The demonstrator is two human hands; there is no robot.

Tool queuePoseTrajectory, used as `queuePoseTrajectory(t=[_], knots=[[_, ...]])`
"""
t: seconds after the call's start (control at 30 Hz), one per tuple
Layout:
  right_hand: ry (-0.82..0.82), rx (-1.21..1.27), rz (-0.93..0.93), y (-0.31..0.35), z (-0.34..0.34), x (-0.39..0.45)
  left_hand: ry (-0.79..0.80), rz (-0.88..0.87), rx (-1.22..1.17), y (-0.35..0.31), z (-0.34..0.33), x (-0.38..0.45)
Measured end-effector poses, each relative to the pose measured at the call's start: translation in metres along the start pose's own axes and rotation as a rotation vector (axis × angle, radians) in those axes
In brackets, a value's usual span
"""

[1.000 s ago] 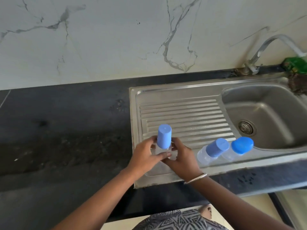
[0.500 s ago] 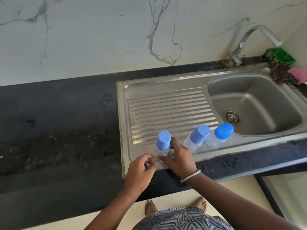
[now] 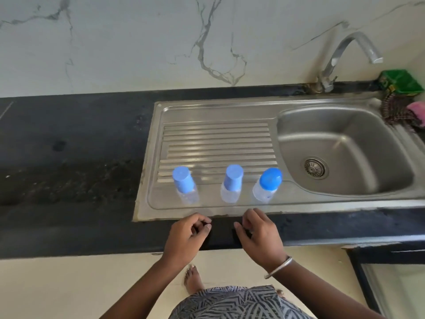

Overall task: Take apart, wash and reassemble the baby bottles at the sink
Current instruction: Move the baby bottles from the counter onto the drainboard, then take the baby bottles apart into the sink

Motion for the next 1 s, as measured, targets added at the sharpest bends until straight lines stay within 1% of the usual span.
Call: queuePoseTrajectory(t=[0.13, 0.2, 0.27, 0.43, 0.5, 0.57, 0.67, 0.73, 0.8, 0.9, 1.0], knots=[[-0.089, 0.044, -0.099, -0.055, 0.056, -0.01, -0.039, 0.016, -0.042, -0.033, -0.048, -0.002], [-0.091, 0.079, -0.146, -0.075, 0.074, -0.004, -0.074, 0.015, -0.047, -0.046, -0.066, 0.0], [-0.047, 0.161, -0.176, -0.089, 0.085, 0.007, -0.115, 0.019, -0.066, -0.061, -0.082, 0.002], [0.191, 0.229, -0.053, -0.084, 0.081, 0.05, -0.174, 0.071, -0.111, -0.085, -0.11, 0.004], [0.254, 0.249, 0.006, -0.074, 0.077, 0.063, -0.166, 0.083, -0.089, -0.09, -0.117, 0.007], [0.279, 0.256, 0.06, -0.066, 0.075, 0.072, -0.141, 0.087, -0.058, -0.095, -0.124, 0.011], [0.264, 0.198, 0.083, -0.065, 0.078, 0.08, -0.137, 0.07, -0.027, -0.104, -0.129, 0.023], [0.234, 0.177, 0.053, -0.075, 0.085, 0.083, -0.144, 0.04, -0.009, -0.109, -0.132, 0.034], [0.169, 0.188, -0.026, -0.092, 0.104, 0.085, -0.169, -0.025, 0.04, -0.119, -0.134, 0.047], [0.08, 0.258, -0.182, -0.125, 0.138, 0.083, -0.249, -0.22, 0.183, -0.153, -0.138, 0.067], [0.036, 0.297, -0.306, -0.152, 0.162, 0.077, -0.228, -0.316, 0.375, -0.183, -0.153, 0.098]])
Point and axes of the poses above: each hand's wrist, its own x-axis towards the middle knuckle, its own z-axis out of the back of the hand, y = z × x, the point moved 9 cm from there along x, towards the middle knuckle, and after that the axes turned 11 degrees about y, right-handed, at the moved point
